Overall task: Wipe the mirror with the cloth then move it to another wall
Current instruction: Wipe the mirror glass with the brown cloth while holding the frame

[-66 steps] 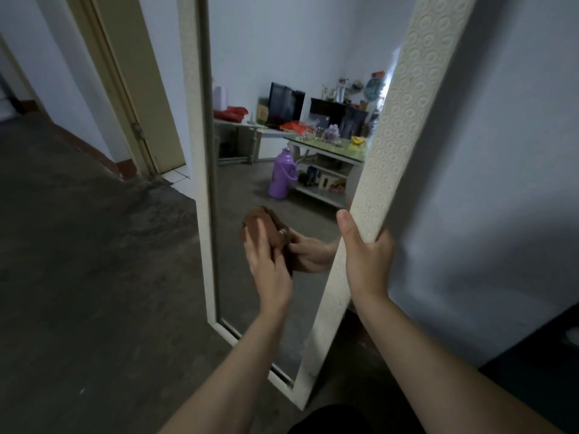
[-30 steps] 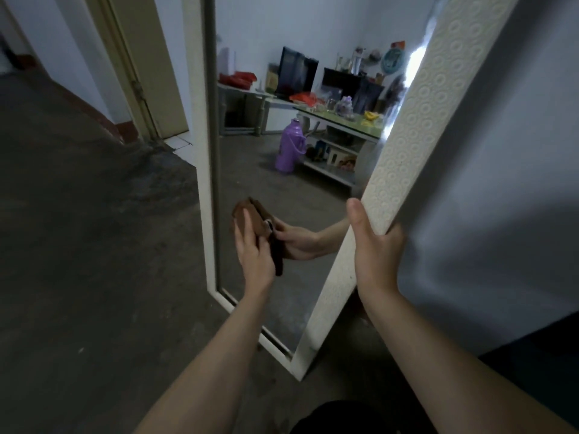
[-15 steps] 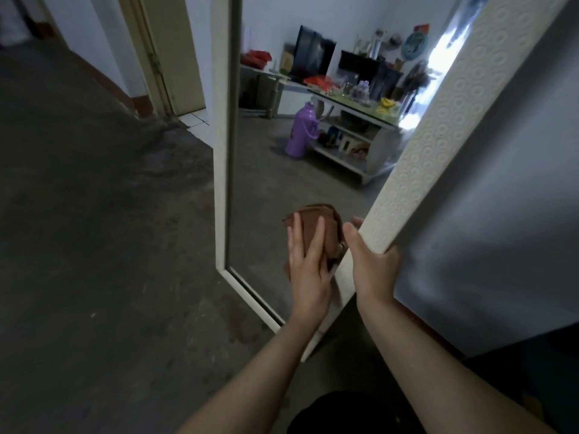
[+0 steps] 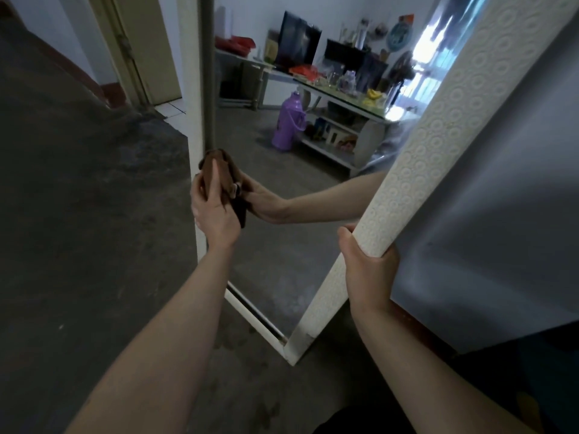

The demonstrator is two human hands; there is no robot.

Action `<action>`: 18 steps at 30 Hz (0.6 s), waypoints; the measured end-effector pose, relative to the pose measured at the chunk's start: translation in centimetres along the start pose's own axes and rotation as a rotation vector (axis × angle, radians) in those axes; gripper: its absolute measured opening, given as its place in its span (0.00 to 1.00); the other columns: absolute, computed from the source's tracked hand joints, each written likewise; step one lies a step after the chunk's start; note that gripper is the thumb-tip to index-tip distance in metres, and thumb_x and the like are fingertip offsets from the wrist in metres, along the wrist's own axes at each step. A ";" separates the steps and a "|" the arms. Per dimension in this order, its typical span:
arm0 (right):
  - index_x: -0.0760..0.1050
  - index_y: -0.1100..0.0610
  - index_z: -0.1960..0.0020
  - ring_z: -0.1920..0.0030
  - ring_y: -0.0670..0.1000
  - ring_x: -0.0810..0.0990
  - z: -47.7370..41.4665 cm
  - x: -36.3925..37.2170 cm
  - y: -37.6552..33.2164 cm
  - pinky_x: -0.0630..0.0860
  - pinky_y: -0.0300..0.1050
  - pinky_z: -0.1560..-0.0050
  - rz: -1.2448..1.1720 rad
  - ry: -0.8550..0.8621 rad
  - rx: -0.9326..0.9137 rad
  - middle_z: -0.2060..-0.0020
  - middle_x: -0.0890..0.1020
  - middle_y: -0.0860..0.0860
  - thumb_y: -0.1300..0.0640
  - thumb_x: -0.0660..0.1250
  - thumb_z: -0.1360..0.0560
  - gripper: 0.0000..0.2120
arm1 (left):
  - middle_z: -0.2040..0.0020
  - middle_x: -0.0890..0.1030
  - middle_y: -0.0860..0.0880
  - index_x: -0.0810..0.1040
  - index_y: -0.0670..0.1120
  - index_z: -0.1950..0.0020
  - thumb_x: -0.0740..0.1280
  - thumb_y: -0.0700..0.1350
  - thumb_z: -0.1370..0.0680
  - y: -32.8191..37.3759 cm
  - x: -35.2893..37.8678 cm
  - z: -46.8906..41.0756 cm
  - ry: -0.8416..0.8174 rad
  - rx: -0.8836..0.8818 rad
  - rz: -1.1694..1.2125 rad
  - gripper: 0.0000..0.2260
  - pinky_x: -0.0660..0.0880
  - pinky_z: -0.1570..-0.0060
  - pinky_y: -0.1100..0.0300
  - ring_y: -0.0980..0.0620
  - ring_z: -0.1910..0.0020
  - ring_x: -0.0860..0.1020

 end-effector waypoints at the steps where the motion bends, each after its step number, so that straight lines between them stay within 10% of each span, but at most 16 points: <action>1: 0.76 0.61 0.66 0.73 0.38 0.75 0.0 0.0 -0.1 0.69 0.28 0.71 0.008 -0.002 -0.010 0.72 0.76 0.47 0.61 0.72 0.32 0.07 | 0.26 0.63 0.51 0.65 0.52 0.26 0.59 0.44 0.19 0.3 0.1 0.4 -0.040 0.085 0.004 0.21 0.59 0.33 0.67 0.49 0.28 0.63; 5: 0.79 0.63 0.62 0.70 0.37 0.77 0.1 0.1 0.0 0.70 0.28 0.69 -0.017 -0.009 -0.019 0.69 0.79 0.48 0.60 0.72 0.32 0.05 | 0.26 0.58 0.51 0.59 0.48 0.24 0.55 0.33 0.21 -2.5 1.5 2.2 -0.124 0.081 0.045 0.26 0.56 0.25 0.57 0.44 0.25 0.60; 10: 0.78 0.53 0.63 0.66 0.37 0.79 0.1 0.2 0.4 0.73 0.31 0.67 -0.067 -0.007 0.032 0.65 0.81 0.44 0.58 0.73 0.33 0.04 | 0.23 0.55 0.45 0.59 0.54 0.24 0.58 0.35 0.20 -3.2 1.7 8.3 -0.141 -0.135 0.164 0.26 0.51 0.33 0.75 0.56 0.26 0.56; 14: 0.80 0.52 0.48 0.58 0.32 0.80 1.0 0.5 2.1 0.72 0.23 0.62 -0.085 -0.112 0.113 0.55 0.82 0.41 0.54 0.74 0.32 0.13 | 0.22 0.52 0.52 0.57 0.72 0.32 0.56 0.38 0.19 -2.7 2.3 14.4 -0.286 -0.136 0.201 0.28 0.57 0.26 0.54 0.50 0.24 0.57; 18: 0.81 0.55 0.53 0.64 0.33 0.80 1.4 0.4 3.3 0.73 0.26 0.65 -0.038 -0.113 0.133 0.60 0.82 0.44 0.60 0.74 0.32 0.08 | 0.24 0.47 0.59 0.56 0.76 0.35 0.54 0.40 0.18 -1.4 2.5 20.3 -0.420 -0.082 0.193 0.28 0.55 0.28 0.67 0.61 0.26 0.52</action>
Point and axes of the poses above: each hand's wrist, its own z-axis away from the middle knuckle, its own x-axis out of the palm, y = z × x, the point moved 7 cm from there along -z, towards the middle knuckle
